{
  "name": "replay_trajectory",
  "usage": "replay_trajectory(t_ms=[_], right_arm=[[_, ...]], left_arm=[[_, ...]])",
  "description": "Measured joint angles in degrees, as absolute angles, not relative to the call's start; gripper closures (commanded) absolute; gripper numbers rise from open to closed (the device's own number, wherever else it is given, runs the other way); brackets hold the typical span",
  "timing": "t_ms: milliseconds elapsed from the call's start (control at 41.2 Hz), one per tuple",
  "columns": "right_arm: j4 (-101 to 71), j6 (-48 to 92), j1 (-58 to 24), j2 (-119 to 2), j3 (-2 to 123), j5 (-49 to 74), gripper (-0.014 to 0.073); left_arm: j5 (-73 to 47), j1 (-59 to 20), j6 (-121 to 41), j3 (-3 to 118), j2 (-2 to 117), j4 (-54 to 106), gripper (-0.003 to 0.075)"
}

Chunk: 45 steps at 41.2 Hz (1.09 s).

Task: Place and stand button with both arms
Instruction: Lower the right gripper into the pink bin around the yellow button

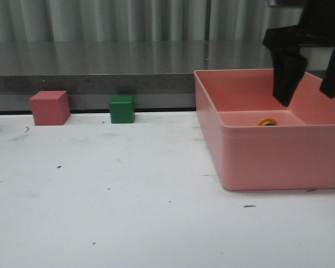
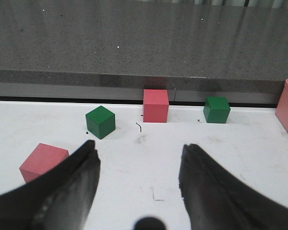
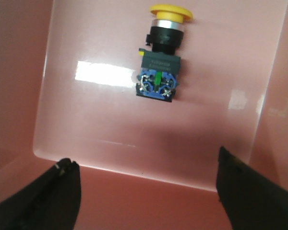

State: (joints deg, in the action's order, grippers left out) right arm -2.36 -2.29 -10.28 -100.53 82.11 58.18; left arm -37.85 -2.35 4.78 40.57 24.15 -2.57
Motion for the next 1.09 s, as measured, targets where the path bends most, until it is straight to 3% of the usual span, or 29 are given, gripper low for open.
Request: replay_trajectory(t_ms=[364, 1092], right_arm=[[1.60, -7.46, -10.64, -114.12, 91.77, 60.92, -0.0002], [-0.43, -13.78, -10.64, -122.62, 96.11, 57.13, -0.0002]], left_arm=[[-37.85, -2.35, 4.78, 40.57, 24.15, -2.57, 0.0356], [-37.85, -2.35, 4.78, 40.57, 24.15, -2.57, 0.0356]])
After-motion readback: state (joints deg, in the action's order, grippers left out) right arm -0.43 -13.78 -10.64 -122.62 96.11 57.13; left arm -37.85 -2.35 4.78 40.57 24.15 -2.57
